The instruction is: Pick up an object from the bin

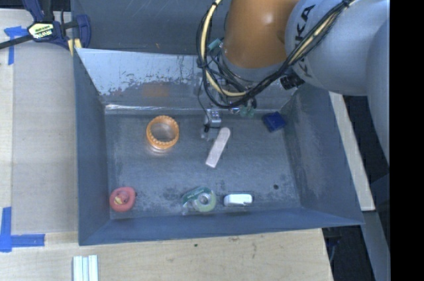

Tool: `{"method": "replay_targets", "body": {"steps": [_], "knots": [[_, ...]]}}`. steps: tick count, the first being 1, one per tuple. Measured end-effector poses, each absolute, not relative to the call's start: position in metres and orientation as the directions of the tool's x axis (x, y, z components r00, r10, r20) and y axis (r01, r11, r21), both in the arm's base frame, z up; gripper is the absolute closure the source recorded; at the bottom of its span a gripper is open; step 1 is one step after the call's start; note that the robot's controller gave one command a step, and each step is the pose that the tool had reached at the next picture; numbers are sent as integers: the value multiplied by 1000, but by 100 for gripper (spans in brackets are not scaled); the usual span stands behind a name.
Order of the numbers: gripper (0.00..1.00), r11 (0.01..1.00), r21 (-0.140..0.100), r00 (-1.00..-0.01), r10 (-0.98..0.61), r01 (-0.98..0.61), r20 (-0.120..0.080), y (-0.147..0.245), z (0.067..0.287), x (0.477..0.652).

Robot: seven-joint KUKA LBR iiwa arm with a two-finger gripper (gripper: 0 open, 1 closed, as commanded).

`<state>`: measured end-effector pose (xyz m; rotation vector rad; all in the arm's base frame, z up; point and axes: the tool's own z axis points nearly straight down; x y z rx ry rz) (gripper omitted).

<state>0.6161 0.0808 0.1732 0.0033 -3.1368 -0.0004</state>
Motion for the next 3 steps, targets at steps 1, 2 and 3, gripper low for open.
{"method": "replay_targets", "body": {"steps": [1, 2, 3], "knots": [[0, 1000, 1, -1000, 0, 0, -4, 80, 179, 618], [0, 855, 1, -855, -518, -518, 0, 30, 80, 602], [0, 854, -3, -854, -521, -521, -8, 14, 123, 607]]}}
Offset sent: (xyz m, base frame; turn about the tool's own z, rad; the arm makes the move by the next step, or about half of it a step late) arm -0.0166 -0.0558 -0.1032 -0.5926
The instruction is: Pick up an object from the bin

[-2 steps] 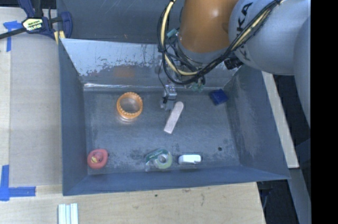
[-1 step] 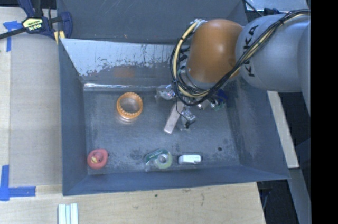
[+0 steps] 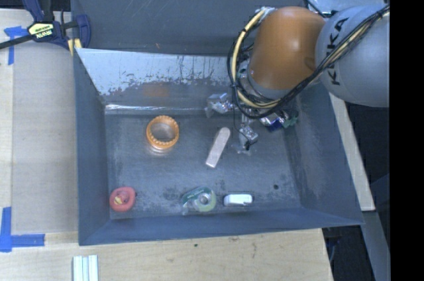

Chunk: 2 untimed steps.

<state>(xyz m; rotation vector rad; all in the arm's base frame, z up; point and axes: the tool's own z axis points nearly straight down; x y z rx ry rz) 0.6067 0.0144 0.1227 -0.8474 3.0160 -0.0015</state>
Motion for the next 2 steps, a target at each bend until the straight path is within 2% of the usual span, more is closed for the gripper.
{"method": "replay_targets", "body": {"steps": [1, 2], "knots": [[0, 692, 1, -692, -722, -722, -3, 33, 99, 610], [0, 604, -10, -604, -797, -797, -11, 30, 71, 626]]}}
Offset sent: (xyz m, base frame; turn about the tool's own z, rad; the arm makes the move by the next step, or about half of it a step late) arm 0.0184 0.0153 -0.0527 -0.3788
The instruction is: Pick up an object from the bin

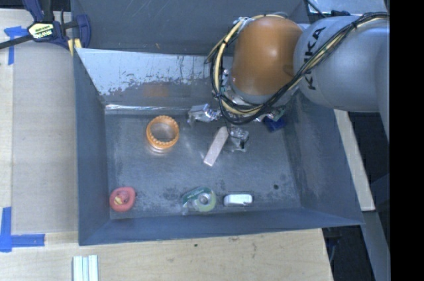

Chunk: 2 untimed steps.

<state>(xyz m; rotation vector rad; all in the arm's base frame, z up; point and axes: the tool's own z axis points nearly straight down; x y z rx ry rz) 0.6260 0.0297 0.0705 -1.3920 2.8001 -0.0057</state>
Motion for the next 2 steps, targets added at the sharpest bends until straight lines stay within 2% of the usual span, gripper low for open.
{"method": "replay_targets", "body": {"steps": [1, 2], "knots": [[100, 507, -7, -507, -862, -862, -10, 35, 73, 621], [100, 508, -7, -508, -861, -861, -10, 35, 73, 621]]}}
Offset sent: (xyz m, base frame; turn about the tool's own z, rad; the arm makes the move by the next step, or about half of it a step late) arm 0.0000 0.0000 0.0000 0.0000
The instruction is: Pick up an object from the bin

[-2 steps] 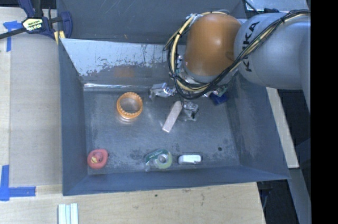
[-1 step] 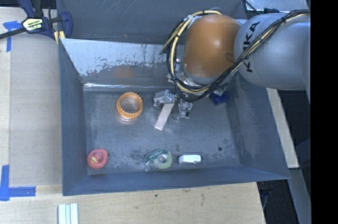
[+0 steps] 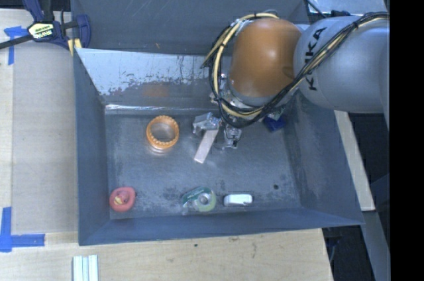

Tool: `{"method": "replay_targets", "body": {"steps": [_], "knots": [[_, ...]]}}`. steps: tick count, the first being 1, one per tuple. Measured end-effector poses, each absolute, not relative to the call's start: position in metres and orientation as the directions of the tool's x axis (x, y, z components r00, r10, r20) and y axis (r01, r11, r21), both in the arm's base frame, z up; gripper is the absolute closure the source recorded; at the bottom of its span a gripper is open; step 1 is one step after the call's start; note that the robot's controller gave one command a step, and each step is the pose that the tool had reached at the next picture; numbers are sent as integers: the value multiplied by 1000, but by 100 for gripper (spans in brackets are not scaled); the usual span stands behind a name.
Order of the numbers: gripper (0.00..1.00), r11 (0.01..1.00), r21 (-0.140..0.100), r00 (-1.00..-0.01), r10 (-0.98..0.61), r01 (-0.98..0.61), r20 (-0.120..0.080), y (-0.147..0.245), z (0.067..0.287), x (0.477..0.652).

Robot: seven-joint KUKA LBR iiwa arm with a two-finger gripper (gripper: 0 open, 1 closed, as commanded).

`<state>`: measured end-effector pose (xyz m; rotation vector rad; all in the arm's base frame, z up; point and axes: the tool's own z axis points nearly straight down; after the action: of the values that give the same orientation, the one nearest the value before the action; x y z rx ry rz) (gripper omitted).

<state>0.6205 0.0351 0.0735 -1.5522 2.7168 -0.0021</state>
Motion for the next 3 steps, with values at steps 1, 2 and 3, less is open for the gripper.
{"method": "replay_targets", "body": {"steps": [1, 2, 3], "knots": [[100, 508, -7, -508, -861, -861, -11, 35, 75, 620], [100, 508, -1, -508, -861, -861, -7, 35, 89, 618], [100, 509, -6, -509, -861, -861, -10, 35, 105, 619]]}}
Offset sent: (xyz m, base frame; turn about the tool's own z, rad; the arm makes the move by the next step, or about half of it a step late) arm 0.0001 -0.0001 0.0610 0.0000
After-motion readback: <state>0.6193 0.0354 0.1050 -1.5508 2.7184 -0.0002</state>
